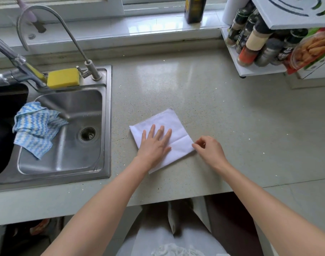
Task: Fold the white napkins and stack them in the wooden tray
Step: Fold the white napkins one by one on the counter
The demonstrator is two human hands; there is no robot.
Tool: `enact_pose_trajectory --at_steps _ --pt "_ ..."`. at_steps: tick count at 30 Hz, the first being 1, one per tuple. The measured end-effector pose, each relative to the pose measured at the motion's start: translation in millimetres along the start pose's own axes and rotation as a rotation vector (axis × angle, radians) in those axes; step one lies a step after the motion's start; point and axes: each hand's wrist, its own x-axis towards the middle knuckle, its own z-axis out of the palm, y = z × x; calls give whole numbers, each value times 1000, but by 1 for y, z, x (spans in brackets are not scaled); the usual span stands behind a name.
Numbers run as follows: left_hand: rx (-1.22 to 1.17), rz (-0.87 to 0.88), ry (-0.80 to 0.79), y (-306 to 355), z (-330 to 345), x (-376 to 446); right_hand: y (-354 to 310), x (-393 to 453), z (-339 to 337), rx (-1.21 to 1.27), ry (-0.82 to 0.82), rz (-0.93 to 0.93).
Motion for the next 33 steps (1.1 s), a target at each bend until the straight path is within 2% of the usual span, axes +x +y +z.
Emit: enact_pose_trajectory --at_steps 6,10,12,14,17,20,24,26,30,33 --pt "-82 -61 104 5 19 -6 -5 -2 6 37 -11 30" --pt "-98 -116 176 6 30 -5 -9 -6 7 -127 33 32" --pt "-67 -126 224 6 37 -6 -11 -9 15 -283 165 -123" --pt "-57 -124 270 5 40 -5 -20 -6 27 -331 203 -365" --pt "-68 -94 322 5 42 -6 -34 6 47 -350 17 -611" --pt "-97 -115 353 3 44 -6 -27 19 60 -484 -88 -570" --pt "-141 -391 342 -10 42 7 -21 22 65 -532 -91 -537" --pt "-147 -451 317 -21 37 14 -20 18 66 -525 -105 -505" --pt "-104 -354 297 -34 33 16 -14 6 56 -604 -224 -517" --pt "-39 -246 279 -41 29 15 -2 8 28 -794 -312 -781"
